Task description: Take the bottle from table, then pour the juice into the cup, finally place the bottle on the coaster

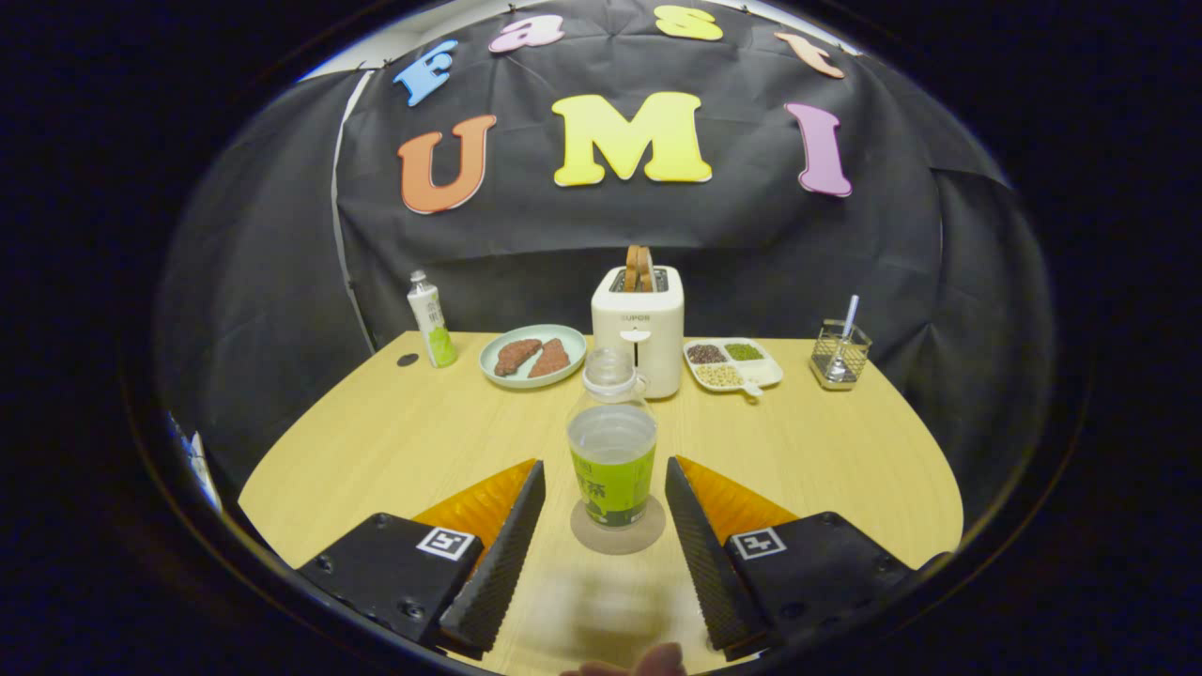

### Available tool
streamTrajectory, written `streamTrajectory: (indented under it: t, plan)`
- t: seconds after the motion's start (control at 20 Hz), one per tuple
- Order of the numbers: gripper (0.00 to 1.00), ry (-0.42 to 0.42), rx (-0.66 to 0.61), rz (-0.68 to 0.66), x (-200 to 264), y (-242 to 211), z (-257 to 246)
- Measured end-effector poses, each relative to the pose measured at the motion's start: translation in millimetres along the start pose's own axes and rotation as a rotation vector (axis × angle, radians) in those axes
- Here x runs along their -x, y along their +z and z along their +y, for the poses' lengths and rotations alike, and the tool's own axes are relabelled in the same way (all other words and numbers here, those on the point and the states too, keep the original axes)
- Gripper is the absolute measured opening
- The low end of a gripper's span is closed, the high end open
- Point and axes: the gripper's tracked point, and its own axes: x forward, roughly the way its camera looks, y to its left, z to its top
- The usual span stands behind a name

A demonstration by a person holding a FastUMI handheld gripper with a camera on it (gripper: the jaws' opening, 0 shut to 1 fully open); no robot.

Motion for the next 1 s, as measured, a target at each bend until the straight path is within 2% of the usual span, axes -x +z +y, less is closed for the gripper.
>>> streamTrajectory:
  t: [0.25, 0.55, 1.0]
  plan:
    - [0.96, -0.020, -0.018, -0.061, 67, 13, 6]
    - [0.96, -0.078, -0.055, -0.116, 138, 14, 15]
    - [0.97, -0.112, -0.075, -0.187, 224, -6, 33]
